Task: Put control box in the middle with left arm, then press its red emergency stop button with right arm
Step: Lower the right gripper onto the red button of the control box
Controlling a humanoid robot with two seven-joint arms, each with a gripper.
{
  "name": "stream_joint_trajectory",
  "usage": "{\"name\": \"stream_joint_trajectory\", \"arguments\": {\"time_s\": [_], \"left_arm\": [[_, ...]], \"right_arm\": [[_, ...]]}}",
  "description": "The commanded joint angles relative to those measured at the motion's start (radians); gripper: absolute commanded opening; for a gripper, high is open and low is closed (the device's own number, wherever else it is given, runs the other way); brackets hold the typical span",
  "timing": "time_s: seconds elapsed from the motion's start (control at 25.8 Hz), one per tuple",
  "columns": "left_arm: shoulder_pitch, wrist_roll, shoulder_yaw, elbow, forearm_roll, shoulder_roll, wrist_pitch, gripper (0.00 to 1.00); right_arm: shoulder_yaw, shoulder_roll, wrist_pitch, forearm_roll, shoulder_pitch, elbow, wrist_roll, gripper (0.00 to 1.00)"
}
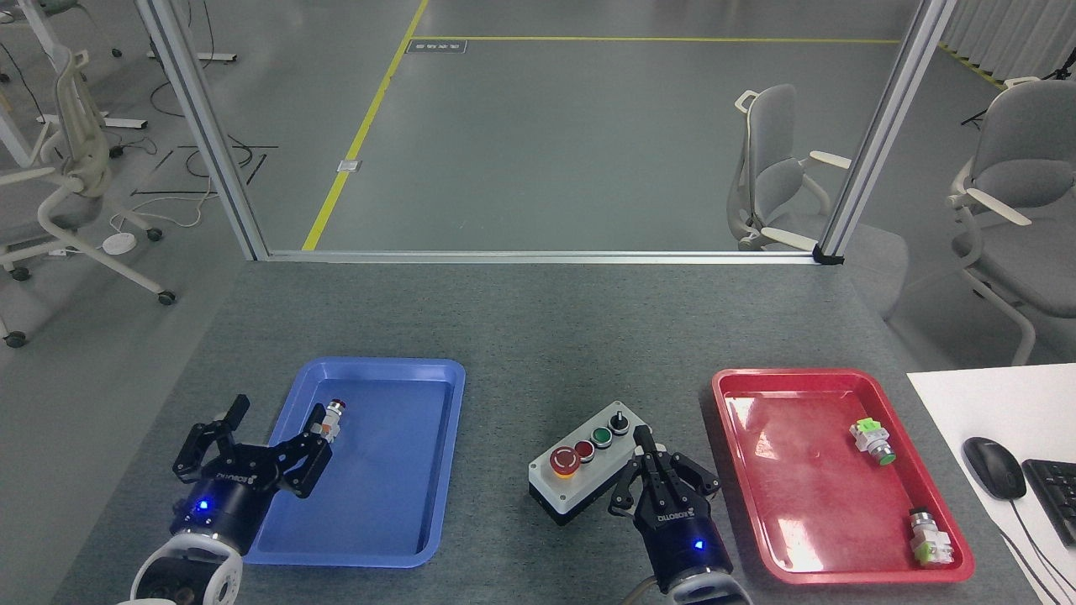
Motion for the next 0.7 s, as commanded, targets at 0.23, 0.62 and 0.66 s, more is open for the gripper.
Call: {"name": "stream_joint_trajectory", "arguments": {"time_s": [0.23, 0.62, 0.66], "left_arm": [[-0.116, 0.008, 0.038, 0.091, 0.047, -0.030, 0.130, 0.99], [-0.105, 0.011, 0.040, 0.082, 0.048, -0.073, 0.130, 0.99], [-0.108, 0.011, 0.038, 0.084, 0.047, -0.089, 0.130, 0.99]], "right_arm": [[0.091, 0.052, 0.019, -0.008, -0.139, 0.153, 0.030, 0.00], [0.177, 0.096, 0.021, -0.036, -0.212, 0.386, 0.026, 0.00], [0.178, 0.096, 0.019, -0.041, -0.212, 0.394, 0.026, 0.00]]}}
